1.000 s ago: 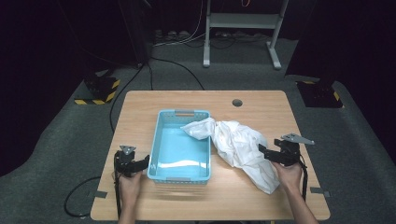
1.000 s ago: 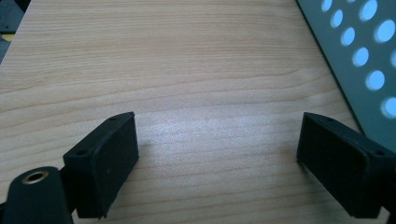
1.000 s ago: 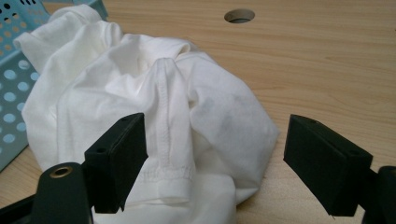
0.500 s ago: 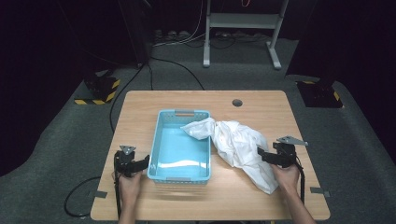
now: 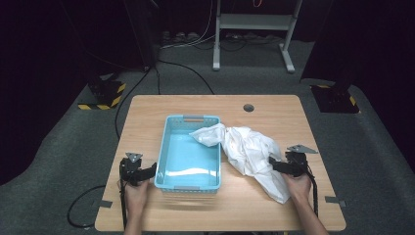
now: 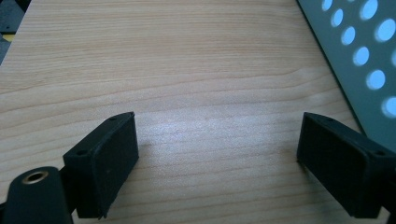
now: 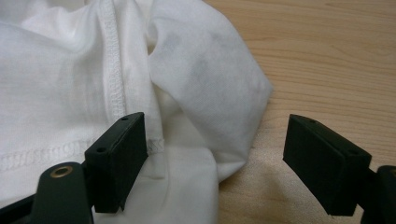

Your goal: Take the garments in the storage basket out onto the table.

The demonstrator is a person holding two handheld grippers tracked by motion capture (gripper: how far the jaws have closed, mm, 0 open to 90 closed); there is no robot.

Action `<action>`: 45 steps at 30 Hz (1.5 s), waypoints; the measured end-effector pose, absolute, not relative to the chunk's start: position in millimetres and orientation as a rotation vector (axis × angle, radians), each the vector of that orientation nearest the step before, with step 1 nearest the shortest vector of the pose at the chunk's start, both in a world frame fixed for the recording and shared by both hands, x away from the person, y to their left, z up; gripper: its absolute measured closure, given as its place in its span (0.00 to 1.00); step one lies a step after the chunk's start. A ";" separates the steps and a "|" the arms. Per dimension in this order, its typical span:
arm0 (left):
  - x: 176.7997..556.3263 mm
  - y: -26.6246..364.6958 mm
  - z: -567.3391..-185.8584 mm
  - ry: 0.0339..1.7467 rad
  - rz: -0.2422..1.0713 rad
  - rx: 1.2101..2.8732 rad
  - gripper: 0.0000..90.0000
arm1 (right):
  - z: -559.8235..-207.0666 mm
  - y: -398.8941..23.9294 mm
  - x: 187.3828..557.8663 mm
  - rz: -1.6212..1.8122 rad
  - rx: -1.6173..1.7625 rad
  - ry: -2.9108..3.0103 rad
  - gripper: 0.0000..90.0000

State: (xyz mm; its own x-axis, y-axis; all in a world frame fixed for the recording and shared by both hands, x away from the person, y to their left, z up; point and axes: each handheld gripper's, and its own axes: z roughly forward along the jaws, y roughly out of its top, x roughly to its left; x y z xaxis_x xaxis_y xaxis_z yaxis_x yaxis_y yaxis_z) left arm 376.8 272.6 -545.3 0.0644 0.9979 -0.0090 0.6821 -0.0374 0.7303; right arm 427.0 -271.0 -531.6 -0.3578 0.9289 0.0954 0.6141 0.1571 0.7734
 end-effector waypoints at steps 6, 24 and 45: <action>376.8 272.5 -545.3 1.675 0.718 1.779 0.14 | -537.9 -270.0 429.1 1.040 1.473 2.034 0.23; 376.8 272.2 -545.4 1.675 0.720 1.781 0.14 | -543.7 -273.8 434.3 1.002 1.503 2.024 0.23; 376.5 272.9 -545.3 1.675 0.713 1.774 0.14 | -544.1 -269.0 437.9 0.919 1.475 2.025 0.21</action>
State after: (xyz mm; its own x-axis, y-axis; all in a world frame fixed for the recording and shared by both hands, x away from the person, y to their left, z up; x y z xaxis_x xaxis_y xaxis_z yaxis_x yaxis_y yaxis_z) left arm 376.5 272.9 -545.3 0.0640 0.9978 -0.0142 0.6811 -0.0332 0.7314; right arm 437.9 -269.0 -544.1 -0.3125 0.9498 0.0140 0.6359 0.1982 0.7458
